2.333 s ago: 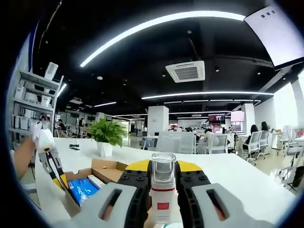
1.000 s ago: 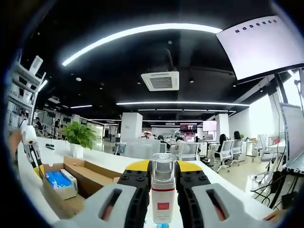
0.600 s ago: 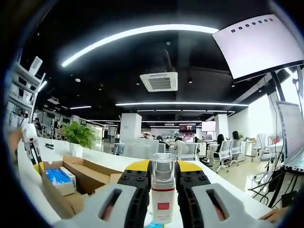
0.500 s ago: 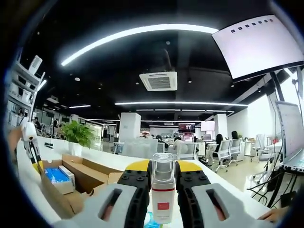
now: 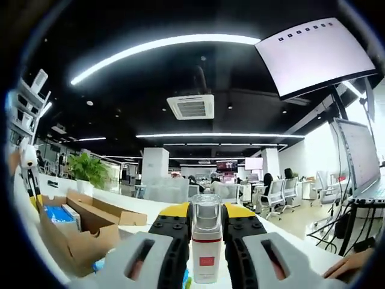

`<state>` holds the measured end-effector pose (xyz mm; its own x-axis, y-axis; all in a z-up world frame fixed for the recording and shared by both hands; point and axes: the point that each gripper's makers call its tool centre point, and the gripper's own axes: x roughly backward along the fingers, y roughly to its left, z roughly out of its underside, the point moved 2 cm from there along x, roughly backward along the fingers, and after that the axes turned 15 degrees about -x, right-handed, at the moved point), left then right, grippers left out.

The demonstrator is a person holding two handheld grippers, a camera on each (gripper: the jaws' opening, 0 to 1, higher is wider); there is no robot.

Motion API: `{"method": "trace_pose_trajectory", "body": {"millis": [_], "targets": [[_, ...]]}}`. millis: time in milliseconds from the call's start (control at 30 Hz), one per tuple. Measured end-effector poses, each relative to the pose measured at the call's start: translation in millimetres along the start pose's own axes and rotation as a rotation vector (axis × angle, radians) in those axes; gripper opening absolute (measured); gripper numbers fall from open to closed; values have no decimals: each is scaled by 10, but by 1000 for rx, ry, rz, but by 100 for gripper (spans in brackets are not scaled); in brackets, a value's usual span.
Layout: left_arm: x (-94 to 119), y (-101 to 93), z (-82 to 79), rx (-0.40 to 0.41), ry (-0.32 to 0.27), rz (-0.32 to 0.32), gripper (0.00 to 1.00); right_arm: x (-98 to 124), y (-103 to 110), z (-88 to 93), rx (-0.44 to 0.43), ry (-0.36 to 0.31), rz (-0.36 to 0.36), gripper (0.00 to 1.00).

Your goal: Operate the shoe box by opening the lid, removing the specified soft item, and placing it in the target area until the item is outside and the box remains undamaged.

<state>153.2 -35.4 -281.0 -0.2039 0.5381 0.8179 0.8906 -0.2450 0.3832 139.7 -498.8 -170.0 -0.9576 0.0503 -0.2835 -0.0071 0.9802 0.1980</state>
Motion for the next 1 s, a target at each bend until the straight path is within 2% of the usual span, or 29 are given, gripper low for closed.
{"method": "trace_pose_trajectory", "body": {"millis": [67, 133, 300, 367, 500, 700, 800, 867, 1000], "targets": [[0, -1, 0, 1, 0, -1, 7, -14, 2, 67, 4, 15, 1, 18], [-1, -1, -1, 1, 1, -2, 7, -24, -14, 173, 9, 59, 13, 18], [0, -1, -1, -1, -1, -2, 7, -42, -43, 317, 2, 83, 18, 18], [0, -2, -2, 0, -1, -2, 7, -48, -38, 369, 46, 86, 5, 18], [1, -1, 0, 0, -3, -2, 7, -47, -67, 489, -11, 120, 14, 18], [2, 0, 0, 0, -4, -2, 7, -45, -100, 606, 7, 150, 26, 18], [3, -1, 0, -1, -4, -2, 7, -31, -152, 683, -7, 186, 56, 18], [4, -2, 0, 0, -4, -1, 7, -26, -169, 671, -33, 169, 55, 18], [3, -2, 0, -2, -4, 1, 7, -39, -159, 674, -5, 176, 50, 19]]}}
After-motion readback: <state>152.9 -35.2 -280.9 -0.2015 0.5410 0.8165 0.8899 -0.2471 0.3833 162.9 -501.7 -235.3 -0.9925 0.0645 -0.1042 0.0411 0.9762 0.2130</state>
